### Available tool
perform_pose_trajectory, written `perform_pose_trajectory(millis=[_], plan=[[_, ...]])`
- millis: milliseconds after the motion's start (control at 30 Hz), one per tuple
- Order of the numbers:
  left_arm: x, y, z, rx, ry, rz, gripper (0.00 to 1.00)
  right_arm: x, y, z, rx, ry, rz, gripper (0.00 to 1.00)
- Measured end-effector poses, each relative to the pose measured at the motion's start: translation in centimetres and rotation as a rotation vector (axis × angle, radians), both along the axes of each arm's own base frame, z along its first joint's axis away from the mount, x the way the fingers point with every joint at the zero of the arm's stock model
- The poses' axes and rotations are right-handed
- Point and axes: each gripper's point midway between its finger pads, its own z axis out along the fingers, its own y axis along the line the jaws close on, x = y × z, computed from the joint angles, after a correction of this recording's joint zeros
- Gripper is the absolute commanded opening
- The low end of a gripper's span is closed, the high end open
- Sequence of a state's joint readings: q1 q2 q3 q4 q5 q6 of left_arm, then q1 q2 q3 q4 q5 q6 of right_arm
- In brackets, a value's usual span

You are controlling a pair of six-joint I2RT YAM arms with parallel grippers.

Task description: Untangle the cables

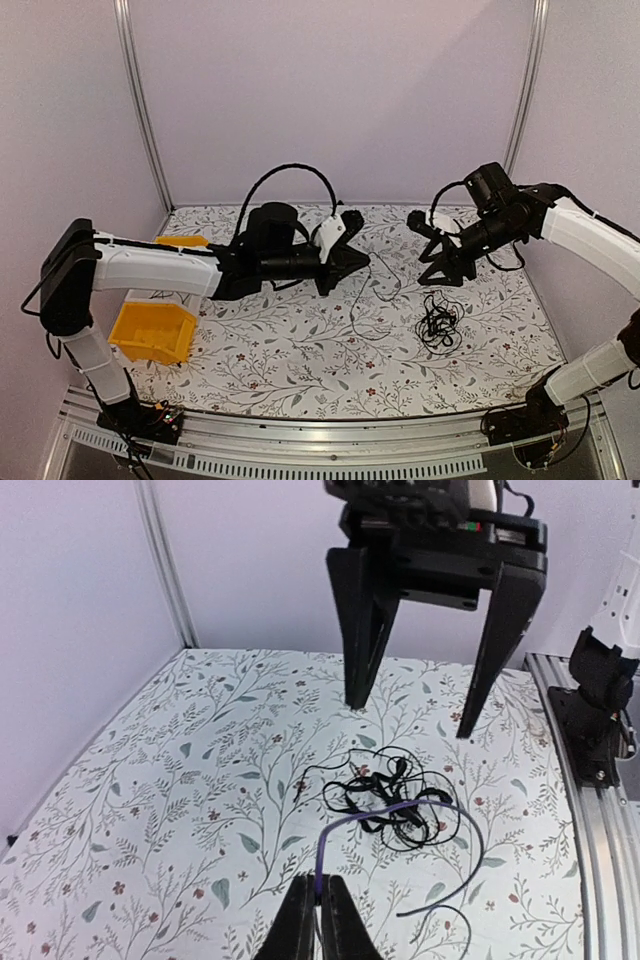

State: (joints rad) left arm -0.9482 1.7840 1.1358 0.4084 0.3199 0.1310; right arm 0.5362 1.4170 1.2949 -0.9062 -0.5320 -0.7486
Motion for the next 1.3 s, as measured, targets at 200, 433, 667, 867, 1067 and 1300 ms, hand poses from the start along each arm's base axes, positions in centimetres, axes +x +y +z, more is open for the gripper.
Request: perform_pose_trajectory(millis=[200,433,667,867,1067,1300], plan=[[3.2,6.9,3.6,0.038,-0.032,0.242,0.0,2.0,-5.1,-1.7,0.042,-0.072,-0.198,0.63],[8.0,17.8,5.9,0.157,-0.058,0.573,0.0,3.0,-6.0,-8.7,-0.013,-0.007,-0.277,0.68],[9.8,28.8,6.8,0.299,-0.063,0.866,0.0,3.7,-6.3,-11.5,-0.049,0.019,-0.301,0.7],[9.8,37.0,4.9,0.433,-0.021,1.105,0.0,4.0,-6.2,-11.9,-0.051,0.016,-0.3,0.71],[8.9,42.1,0.9,0.592,0.041,1.244,0.0,4.1,-6.2,-12.1,-0.053,0.018,-0.299,0.72],[7.3,47.3,-3.1,0.739,0.099,1.395,0.0,4.0,-6.3,-13.0,-0.069,0.039,-0.298,0.73]])
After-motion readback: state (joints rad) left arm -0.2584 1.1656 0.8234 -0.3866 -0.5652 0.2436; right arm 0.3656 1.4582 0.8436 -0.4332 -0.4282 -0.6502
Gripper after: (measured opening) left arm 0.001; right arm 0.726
